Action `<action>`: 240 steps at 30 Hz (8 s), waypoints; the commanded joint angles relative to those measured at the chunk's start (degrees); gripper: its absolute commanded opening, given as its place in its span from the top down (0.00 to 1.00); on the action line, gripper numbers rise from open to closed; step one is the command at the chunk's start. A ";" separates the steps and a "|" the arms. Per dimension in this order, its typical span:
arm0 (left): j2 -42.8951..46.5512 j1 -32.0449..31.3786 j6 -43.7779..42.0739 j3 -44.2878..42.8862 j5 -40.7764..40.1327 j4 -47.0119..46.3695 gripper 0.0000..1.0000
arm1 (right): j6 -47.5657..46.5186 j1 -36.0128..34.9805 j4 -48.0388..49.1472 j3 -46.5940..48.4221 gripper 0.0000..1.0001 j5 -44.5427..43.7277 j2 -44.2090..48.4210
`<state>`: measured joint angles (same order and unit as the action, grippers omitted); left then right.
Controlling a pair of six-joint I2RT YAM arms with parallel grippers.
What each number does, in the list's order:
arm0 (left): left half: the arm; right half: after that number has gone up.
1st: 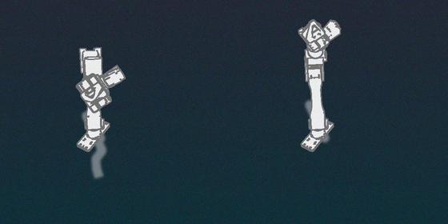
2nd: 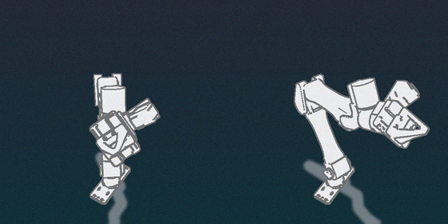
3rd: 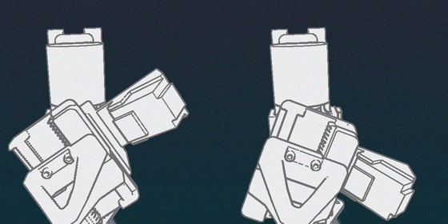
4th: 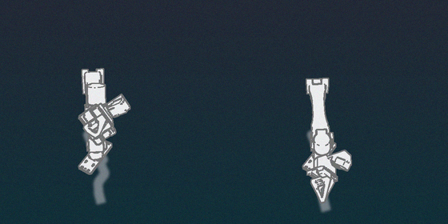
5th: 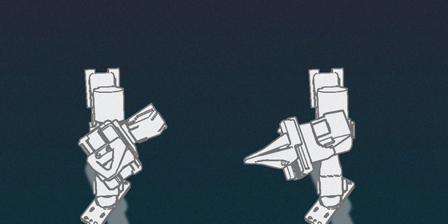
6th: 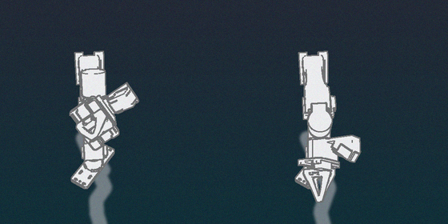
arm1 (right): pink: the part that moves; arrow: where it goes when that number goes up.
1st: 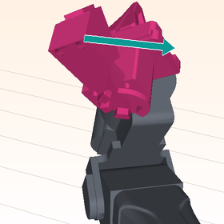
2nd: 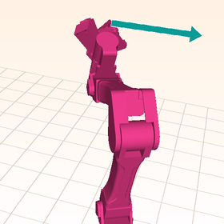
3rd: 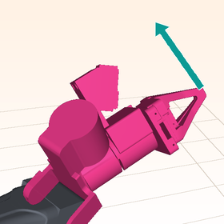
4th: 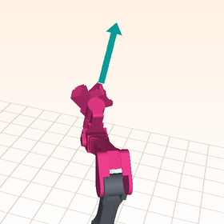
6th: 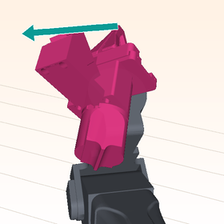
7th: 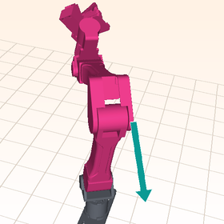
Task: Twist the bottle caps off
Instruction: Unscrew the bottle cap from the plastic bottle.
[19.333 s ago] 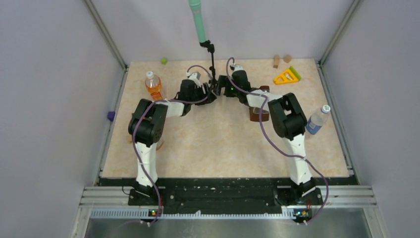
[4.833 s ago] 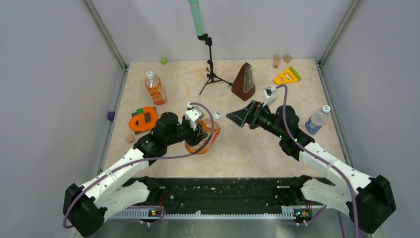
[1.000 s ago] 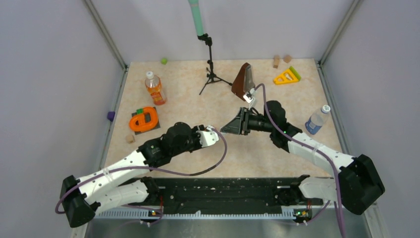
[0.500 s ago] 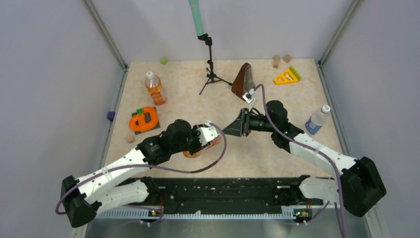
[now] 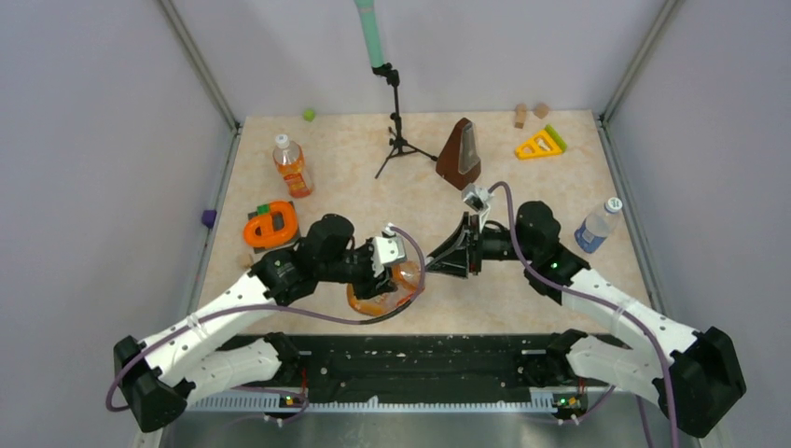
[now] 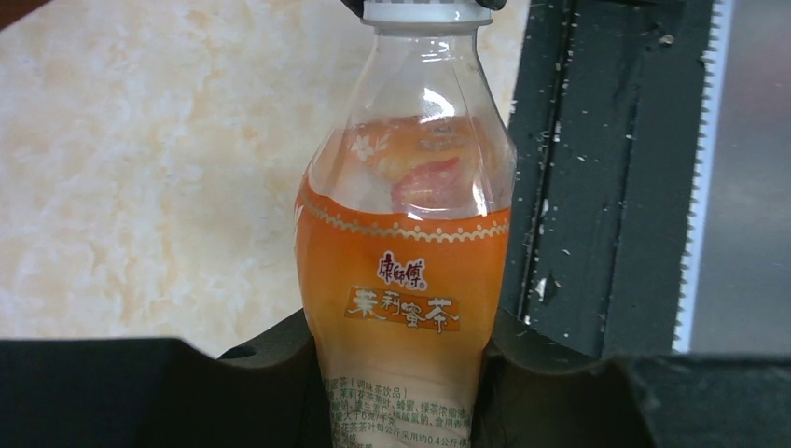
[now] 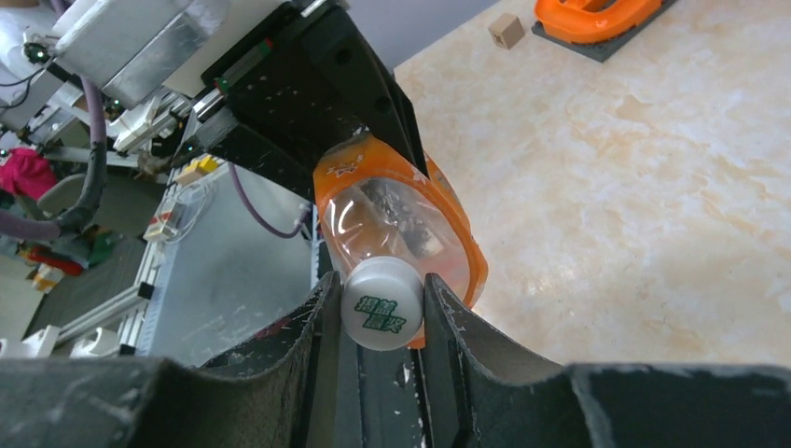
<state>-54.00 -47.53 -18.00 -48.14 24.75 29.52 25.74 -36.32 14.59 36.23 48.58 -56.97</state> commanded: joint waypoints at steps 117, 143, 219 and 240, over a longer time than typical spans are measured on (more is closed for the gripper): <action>-5.26 -0.55 -0.83 -4.23 6.94 -4.21 1.00 | -12.01 -2.88 6.75 -7.19 0.86 -1.21 6.19; 7.18 -1.17 -5.66 9.81 -22.79 -17.91 1.00 | 7.19 -2.65 -0.37 -4.65 0.16 -43.64 13.79; 0.56 -1.16 -4.58 5.23 -17.37 -14.22 1.00 | 24.49 1.42 3.61 2.88 0.66 -13.94 -7.56; 0.04 -0.75 0.94 -0.61 1.52 -8.95 1.00 | 7.99 -0.73 0.69 1.72 1.00 -9.78 -2.42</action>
<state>-54.02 -47.92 -18.72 -44.36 13.15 23.16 42.06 -35.59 15.35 36.12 36.14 -61.17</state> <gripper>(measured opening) 0.405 0.284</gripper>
